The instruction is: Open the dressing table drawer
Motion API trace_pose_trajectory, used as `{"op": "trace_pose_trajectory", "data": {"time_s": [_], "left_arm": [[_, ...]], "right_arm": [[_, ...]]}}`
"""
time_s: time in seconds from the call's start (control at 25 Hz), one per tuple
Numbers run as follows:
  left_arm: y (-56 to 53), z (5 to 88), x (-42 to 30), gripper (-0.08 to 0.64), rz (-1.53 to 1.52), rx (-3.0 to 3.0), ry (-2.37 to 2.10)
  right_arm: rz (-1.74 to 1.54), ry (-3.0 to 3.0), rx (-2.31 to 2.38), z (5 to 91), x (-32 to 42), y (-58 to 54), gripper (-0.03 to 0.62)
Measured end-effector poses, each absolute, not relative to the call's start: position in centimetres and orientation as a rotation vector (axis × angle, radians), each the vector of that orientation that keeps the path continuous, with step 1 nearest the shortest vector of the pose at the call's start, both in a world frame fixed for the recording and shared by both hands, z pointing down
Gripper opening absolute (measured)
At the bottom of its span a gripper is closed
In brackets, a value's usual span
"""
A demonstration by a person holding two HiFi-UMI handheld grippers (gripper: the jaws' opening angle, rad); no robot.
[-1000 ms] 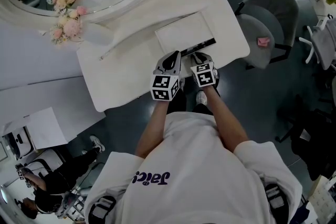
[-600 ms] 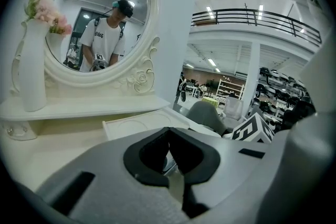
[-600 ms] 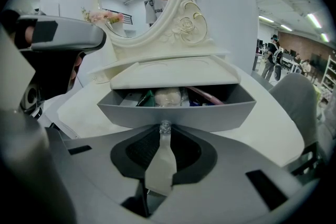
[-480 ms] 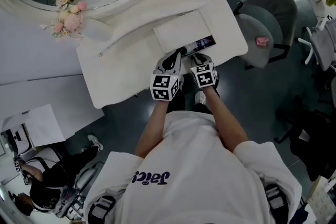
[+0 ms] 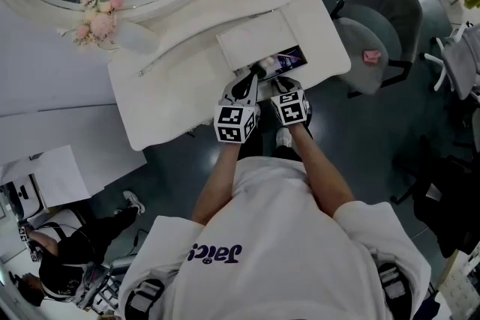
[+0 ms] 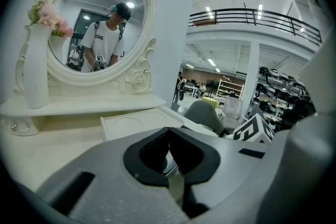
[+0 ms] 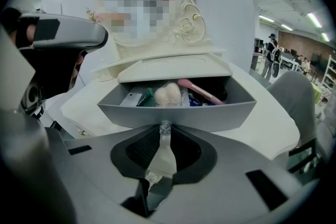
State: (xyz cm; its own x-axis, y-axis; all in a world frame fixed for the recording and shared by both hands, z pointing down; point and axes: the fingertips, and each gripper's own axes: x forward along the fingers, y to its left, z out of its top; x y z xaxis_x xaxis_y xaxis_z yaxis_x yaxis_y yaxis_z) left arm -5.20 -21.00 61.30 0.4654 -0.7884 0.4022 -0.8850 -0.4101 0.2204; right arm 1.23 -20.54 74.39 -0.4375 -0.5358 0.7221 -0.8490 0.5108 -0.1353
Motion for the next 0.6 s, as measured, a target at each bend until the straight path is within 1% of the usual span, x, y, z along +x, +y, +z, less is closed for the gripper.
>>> {"op": "trace_pose_trajectory", "data": {"time_s": [0.6], "left_arm": [[-19.0, 61.0, -4.5, 0.014, 0.324, 2.324, -1.412]], "right_arm": [[0.651, -2.118, 1.124, 74.6, 2.4, -18.3, 0.067]]}}
